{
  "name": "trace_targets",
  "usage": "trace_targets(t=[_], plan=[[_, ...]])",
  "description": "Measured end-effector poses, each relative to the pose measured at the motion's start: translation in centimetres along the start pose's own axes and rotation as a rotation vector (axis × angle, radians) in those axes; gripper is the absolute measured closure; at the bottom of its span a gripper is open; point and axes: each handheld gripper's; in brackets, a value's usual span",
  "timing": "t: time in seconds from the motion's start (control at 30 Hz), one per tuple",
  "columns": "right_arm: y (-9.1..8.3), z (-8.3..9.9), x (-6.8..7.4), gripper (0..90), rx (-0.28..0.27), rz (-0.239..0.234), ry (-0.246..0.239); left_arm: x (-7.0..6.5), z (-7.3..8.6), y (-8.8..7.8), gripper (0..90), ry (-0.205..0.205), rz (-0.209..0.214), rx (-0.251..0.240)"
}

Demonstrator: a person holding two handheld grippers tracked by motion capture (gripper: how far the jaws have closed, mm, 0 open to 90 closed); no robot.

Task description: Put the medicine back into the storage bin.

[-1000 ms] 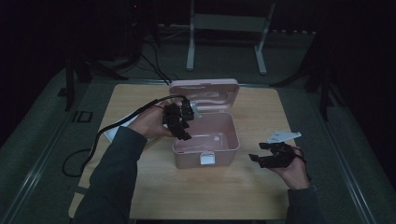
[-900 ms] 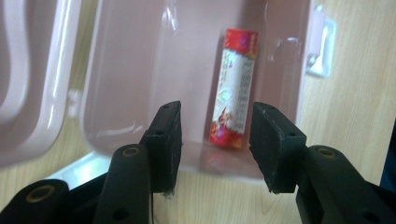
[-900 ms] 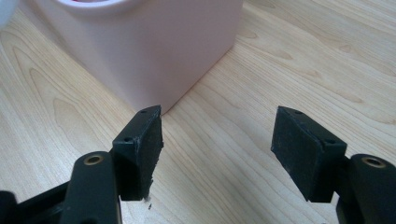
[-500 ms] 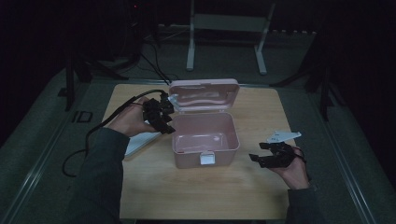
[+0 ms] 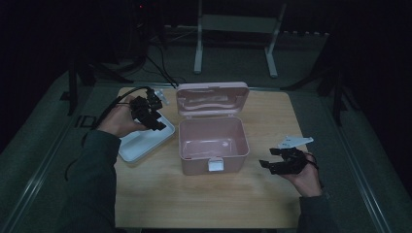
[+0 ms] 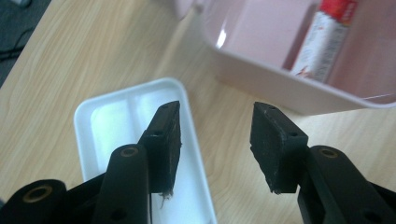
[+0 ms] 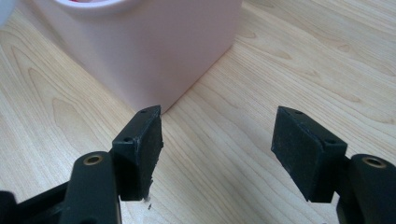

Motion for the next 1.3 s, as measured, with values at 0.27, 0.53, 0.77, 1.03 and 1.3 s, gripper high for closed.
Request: trace_targets(t=[0.27,0.53,0.77,1.03,1.3], plan=[[0.1,0.0,0.0,33.0,0.004,0.0,-0.004,2.5,1.5,2.0,52.4,-0.086,-0.007,0.02],[0.0,0.0,0.0,32.9,0.005,-0.001,-0.005,4.5,2.6,4.6,54.0,-0.163,0.027,0.072],[-0.1,0.1,-0.1,32.8,0.002,-0.005,-0.003,6.0,3.4,7.3,57.7,-0.214,0.039,0.162],[0.0,0.1,-0.1,32.7,0.006,-0.007,-0.005,7.0,4.4,11.0,67.9,-0.239,0.108,0.277],[-0.1,0.1,-0.2,32.7,0.002,-0.006,-0.004,7.4,4.6,13.6,70.2,-0.266,0.111,0.353]])
Point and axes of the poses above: each handheld gripper's, and its own axes: y roughly forward along the jaws, z roughly out of its underside, x roughly to its left, and after that the axes turned 15 degrees about x, right-handed
